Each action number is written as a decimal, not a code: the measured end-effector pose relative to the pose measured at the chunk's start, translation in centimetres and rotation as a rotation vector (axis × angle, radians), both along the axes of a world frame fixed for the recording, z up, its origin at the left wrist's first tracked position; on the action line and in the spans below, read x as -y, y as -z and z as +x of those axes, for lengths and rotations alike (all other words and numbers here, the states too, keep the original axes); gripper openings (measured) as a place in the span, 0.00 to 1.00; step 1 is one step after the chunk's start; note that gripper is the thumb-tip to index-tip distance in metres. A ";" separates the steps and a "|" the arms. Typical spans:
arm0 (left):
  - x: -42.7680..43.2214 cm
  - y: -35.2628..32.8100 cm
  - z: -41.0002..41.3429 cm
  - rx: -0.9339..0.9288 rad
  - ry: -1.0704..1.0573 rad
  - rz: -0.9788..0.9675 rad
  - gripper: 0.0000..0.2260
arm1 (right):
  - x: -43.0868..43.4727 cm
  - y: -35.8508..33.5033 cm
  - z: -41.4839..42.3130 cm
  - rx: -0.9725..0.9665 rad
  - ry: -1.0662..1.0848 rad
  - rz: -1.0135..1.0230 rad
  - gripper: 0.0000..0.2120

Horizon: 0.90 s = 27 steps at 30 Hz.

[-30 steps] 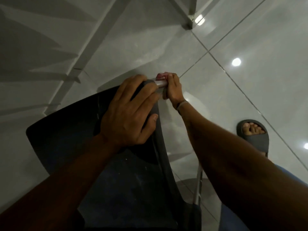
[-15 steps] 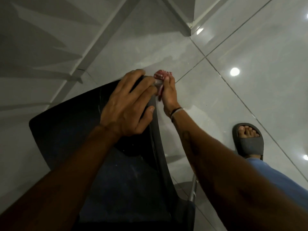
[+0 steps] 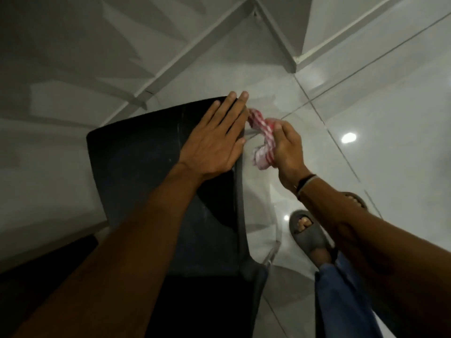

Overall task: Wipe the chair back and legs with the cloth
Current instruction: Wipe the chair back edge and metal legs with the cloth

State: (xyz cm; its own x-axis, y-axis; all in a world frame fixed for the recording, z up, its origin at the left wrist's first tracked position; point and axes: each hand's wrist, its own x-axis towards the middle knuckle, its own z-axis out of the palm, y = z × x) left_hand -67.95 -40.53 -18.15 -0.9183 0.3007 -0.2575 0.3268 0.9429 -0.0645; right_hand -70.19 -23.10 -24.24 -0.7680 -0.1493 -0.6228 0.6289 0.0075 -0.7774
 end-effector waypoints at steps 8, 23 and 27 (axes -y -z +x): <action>-2.1 0.2 12.5 0.124 0.330 0.041 0.21 | -5.0 -3.6 9.9 0.000 -0.120 -0.010 0.17; -4.6 4.0 19.1 0.115 0.612 0.158 0.23 | -13.4 2.5 27.6 0.316 0.028 0.098 0.16; -4.8 3.5 18.6 0.134 0.618 0.182 0.22 | -12.7 2.4 29.0 0.188 -0.030 0.103 0.18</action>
